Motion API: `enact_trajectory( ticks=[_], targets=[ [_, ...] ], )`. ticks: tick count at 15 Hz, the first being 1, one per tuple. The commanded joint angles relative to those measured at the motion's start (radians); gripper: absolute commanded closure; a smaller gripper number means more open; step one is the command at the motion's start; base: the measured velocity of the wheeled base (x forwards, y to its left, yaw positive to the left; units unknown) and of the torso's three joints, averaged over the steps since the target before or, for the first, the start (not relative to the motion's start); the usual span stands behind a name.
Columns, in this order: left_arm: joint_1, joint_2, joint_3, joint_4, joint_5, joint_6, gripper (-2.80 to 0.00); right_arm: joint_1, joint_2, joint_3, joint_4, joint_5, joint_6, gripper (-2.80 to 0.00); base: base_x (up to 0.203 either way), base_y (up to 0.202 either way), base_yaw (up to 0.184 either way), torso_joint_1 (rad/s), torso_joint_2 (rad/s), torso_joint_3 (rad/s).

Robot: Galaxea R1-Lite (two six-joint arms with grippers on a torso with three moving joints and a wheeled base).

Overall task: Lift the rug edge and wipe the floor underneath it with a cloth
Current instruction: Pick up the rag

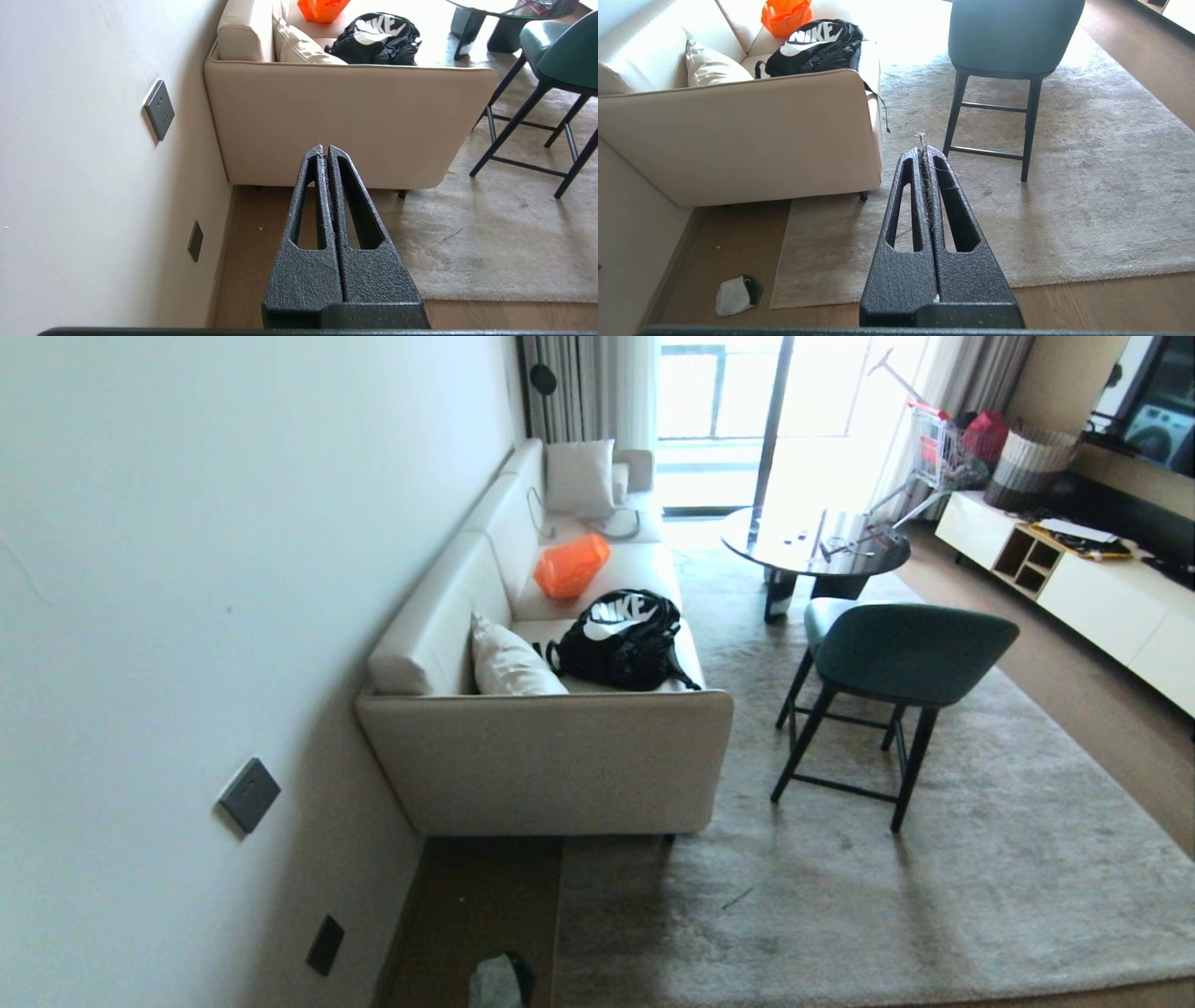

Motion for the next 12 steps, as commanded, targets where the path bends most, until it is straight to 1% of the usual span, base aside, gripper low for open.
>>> enact_trajectory(
  ticks=[1, 12],
  targets=[
    [0.0, 0.0, 0.002, 0.0, 0.0, -0.001, 0.0, 0.0, 0.001, 0.0, -0.001, 0.0, 0.0, 0.0, 0.0, 0.0, 0.0, 0.0, 0.0, 0.0],
    [0.0, 0.0, 0.0, 0.0, 0.0, -0.001, 0.0, 0.0, 0.001, 0.0, -0.001, -0.001, 0.001, 0.0, 0.0, 0.0, 0.0, 0.0, 0.0, 0.0]
  ],
)
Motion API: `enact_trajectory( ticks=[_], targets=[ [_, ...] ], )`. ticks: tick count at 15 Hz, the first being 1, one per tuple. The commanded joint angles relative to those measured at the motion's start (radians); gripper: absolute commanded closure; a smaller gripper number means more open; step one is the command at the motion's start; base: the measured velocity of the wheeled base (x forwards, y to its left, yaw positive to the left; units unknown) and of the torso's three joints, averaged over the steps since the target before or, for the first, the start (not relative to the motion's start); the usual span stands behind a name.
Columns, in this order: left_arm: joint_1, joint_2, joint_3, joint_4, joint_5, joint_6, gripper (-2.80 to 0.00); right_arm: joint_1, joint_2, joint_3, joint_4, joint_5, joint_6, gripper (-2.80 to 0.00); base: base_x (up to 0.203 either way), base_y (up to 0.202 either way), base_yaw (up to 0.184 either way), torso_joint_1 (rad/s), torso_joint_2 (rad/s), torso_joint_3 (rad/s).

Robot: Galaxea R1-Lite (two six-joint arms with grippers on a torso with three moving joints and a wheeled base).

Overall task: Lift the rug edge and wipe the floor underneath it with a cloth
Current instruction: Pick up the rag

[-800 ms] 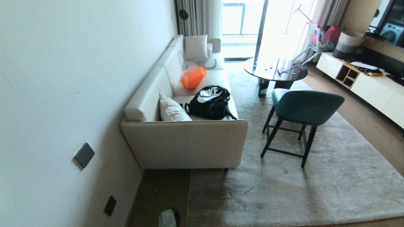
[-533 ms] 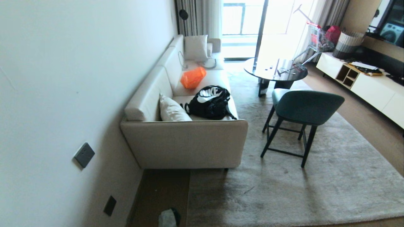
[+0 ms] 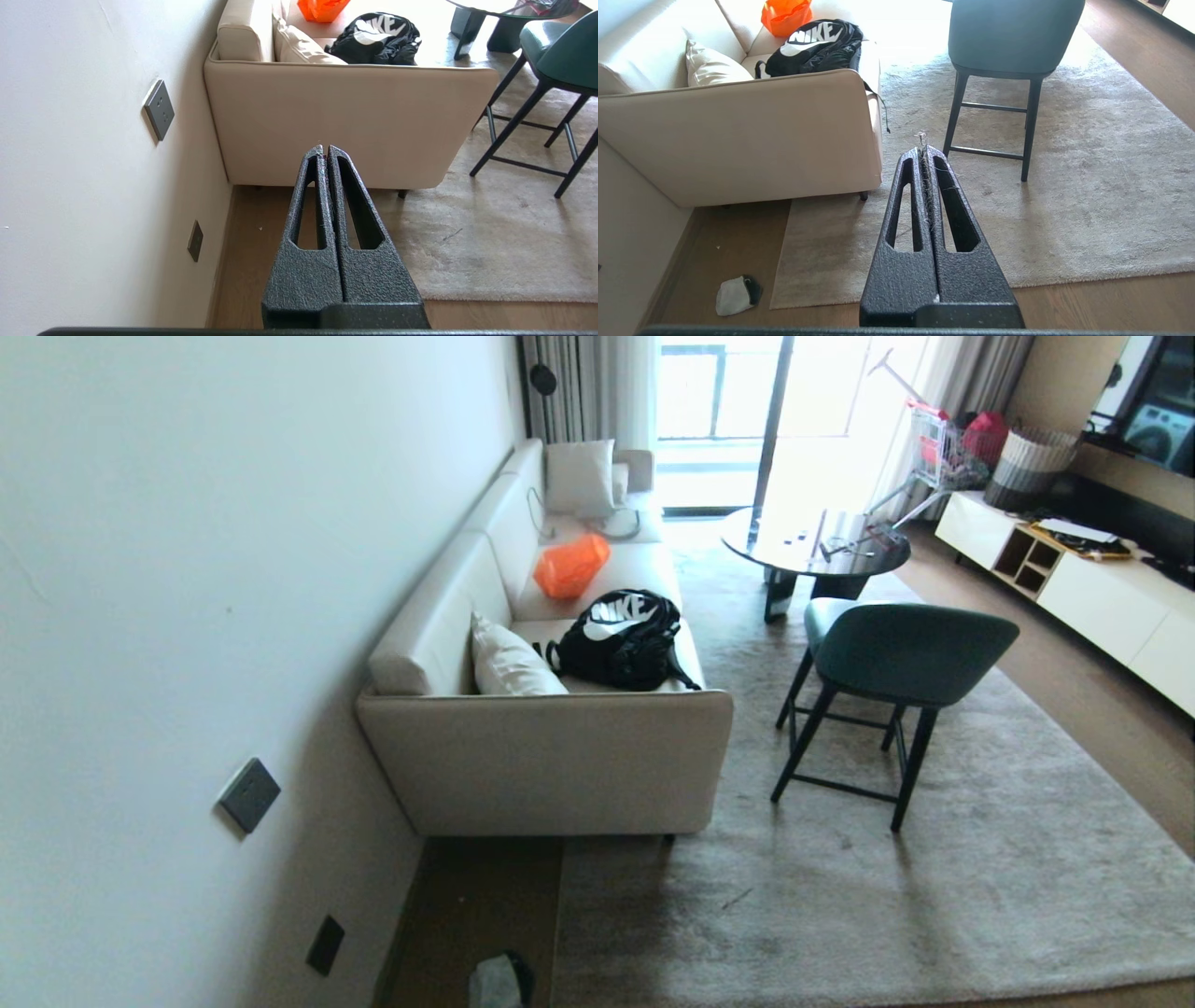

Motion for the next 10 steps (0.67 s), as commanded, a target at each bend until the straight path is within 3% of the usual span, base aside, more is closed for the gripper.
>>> enact_trajectory(
  ticks=[1, 10],
  targets=[
    [0.0, 0.0, 0.0, 0.0, 0.0, -0.001, 0.0, 0.001, 0.001, 0.0, -0.001, -0.001, 0.001, 0.0, 0.0, 0.0, 0.0, 0.0, 0.0, 0.0],
    [0.0, 0.0, 0.0, 0.0, 0.0, -0.001, 0.0, 0.001, 0.001, 0.0, -0.001, 0.001, 0.001, 0.0, 0.0, 0.0, 0.0, 0.0, 0.0, 0.0]
  ],
)
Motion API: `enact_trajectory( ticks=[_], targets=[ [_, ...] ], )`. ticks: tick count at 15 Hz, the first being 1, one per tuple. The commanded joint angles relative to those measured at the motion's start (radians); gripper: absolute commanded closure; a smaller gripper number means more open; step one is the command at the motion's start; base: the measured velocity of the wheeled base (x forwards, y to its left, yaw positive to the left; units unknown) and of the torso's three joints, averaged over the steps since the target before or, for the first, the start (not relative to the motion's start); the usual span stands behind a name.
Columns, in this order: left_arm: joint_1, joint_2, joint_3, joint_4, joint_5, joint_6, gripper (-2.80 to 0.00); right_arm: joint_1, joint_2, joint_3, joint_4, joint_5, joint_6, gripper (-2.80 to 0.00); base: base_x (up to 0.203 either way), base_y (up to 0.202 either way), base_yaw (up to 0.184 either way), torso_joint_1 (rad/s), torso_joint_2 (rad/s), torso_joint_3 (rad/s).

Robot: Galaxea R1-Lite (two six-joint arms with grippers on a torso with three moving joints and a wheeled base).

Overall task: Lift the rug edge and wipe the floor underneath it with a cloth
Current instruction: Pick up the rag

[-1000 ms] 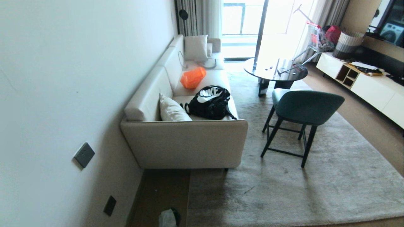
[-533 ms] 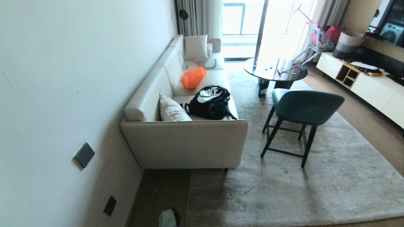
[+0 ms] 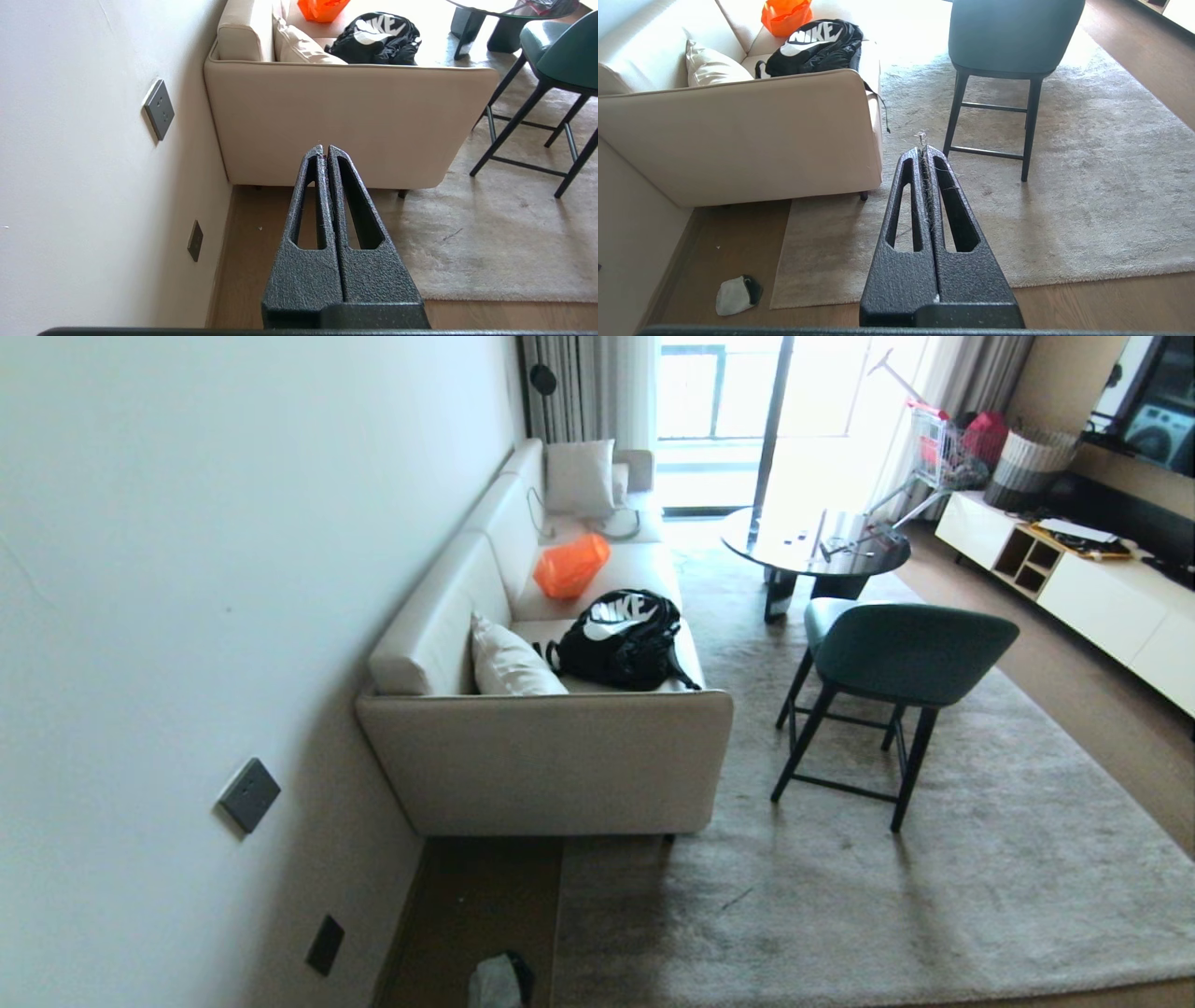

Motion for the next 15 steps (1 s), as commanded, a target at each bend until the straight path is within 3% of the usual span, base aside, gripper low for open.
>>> enact_trajectory(
  ticks=[1, 15],
  targets=[
    [0.0, 0.0, 0.0, 0.0, 0.0, -0.001, 0.0, 0.0, 0.001, 0.0, -0.001, -0.001, 0.001, 0.0, 0.0, 0.0, 0.0, 0.0, 0.0, 0.0],
    [0.0, 0.0, 0.0, -0.001, 0.0, -0.001, 0.0, 0.0, 0.001, 0.0, -0.002, -0.001, 0.001, 0.0, 0.0, 0.0, 0.0, 0.0, 0.0, 0.0]
  ],
)
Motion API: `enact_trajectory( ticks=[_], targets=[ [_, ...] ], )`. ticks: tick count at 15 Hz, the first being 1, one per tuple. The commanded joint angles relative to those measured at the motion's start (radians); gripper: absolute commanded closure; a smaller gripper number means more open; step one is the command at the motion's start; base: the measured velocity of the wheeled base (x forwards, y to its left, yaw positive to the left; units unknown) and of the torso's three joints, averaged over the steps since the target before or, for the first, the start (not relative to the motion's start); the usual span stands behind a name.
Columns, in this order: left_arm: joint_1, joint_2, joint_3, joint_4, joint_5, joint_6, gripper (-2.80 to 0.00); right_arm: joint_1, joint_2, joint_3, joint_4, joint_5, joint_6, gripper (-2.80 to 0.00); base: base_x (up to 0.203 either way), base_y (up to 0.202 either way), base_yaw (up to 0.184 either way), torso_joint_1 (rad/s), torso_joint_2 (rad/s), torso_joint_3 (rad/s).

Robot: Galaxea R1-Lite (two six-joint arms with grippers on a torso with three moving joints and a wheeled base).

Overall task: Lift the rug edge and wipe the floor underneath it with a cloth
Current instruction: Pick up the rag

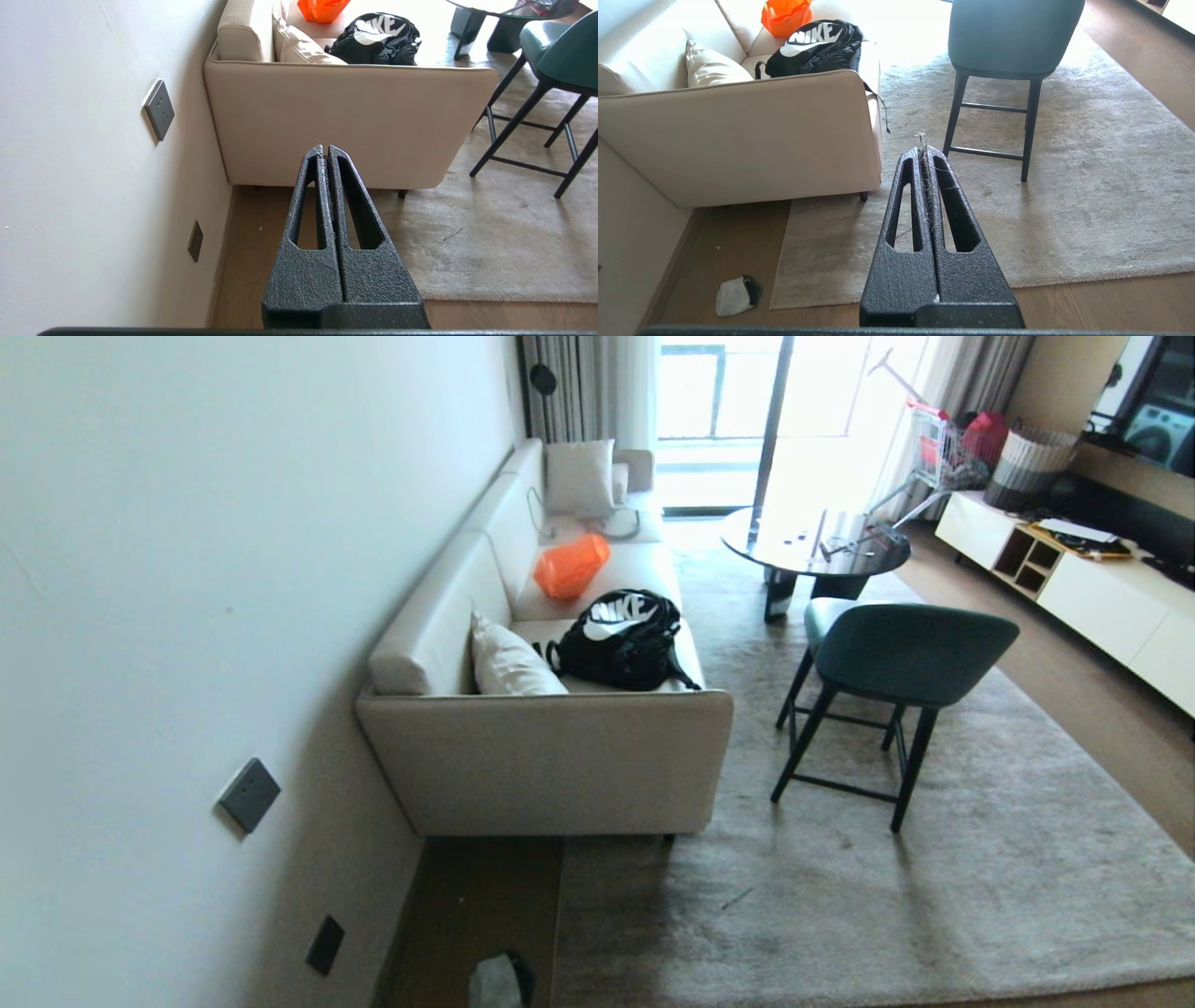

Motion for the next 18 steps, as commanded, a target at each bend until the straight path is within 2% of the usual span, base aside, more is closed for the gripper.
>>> enact_trajectory(
  ticks=[1, 18],
  targets=[
    [0.0, 0.0, 0.0, 0.001, 0.0, -0.001, 0.0, 0.0, 0.001, 0.0, 0.0, -0.001, 0.002, 0.0, 0.0, 0.0, 0.0, 0.0, 0.0, 0.0],
    [0.0, 0.0, 0.0, 0.001, 0.0, -0.001, 0.0, 0.0, 0.001, 0.0, 0.0, -0.001, 0.002, 0.0, 0.0, 0.0, 0.0, -0.133, 0.34, 0.2]
  ],
)
